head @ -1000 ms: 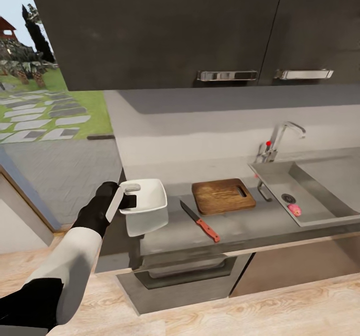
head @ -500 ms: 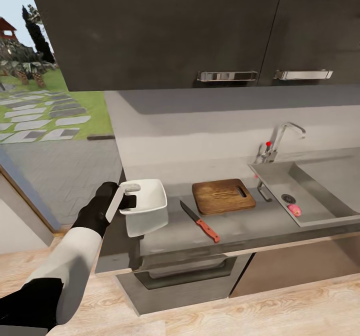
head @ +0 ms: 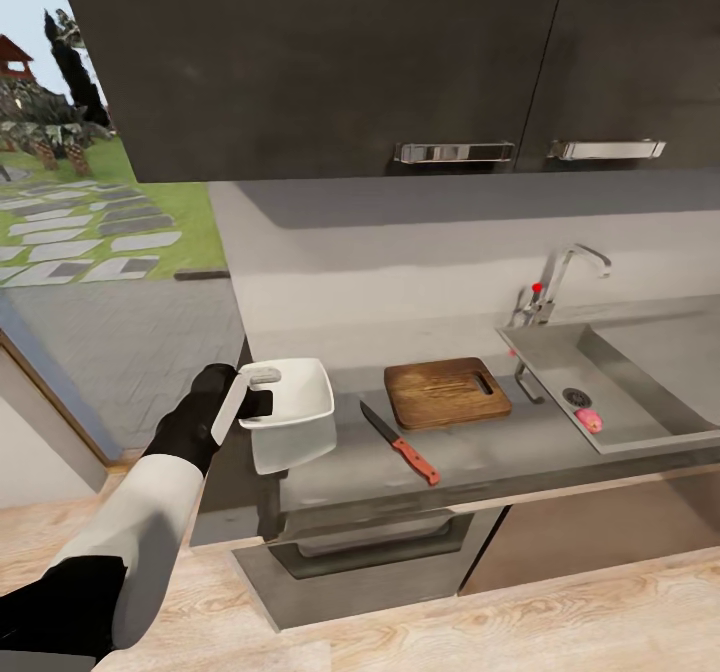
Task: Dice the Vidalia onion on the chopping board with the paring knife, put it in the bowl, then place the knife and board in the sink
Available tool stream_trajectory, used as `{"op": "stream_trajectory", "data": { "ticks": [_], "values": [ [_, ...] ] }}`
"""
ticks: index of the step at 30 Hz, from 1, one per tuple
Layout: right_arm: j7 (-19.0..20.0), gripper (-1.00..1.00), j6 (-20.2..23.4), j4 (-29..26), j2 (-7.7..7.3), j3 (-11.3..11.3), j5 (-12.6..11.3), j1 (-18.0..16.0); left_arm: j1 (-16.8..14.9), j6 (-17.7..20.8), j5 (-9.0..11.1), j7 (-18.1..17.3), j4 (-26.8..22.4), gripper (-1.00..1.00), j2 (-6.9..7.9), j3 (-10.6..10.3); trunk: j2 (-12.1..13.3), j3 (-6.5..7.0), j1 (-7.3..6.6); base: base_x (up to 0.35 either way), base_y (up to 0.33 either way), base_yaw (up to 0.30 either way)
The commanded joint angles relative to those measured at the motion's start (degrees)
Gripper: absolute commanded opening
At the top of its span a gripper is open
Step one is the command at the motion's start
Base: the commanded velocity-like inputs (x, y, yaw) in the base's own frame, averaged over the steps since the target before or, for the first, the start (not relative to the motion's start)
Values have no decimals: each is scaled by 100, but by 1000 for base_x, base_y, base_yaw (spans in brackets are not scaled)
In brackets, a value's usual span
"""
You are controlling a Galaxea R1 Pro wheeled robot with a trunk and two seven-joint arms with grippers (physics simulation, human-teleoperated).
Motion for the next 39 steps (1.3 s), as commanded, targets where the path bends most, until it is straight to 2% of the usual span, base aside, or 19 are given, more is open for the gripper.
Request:
{"op": "stream_trajectory", "data": {
  "ticks": [1,21,22,39],
  "values": [
    [-1,100,-10,-8,0,9,-50,2,-1,29,-20,55,54,-100,-3,10,-9,-12,4,0,0,0],
    [-1,100,-10,-8,0,9,-49,2,-1,31,-28,57,45,-100,-3,10,-9,-12,4,0,0,0],
    [-1,100,-10,-8,0,9,-49,2,-1,32,-29,57,44,100,-3,10,-9,-12,4,0,0,0],
    [-1,100,-10,-8,0,9,-51,2,-1,31,-29,64,36,100,-3,13,-9,-12,4,0,0,0]
  ]
}}
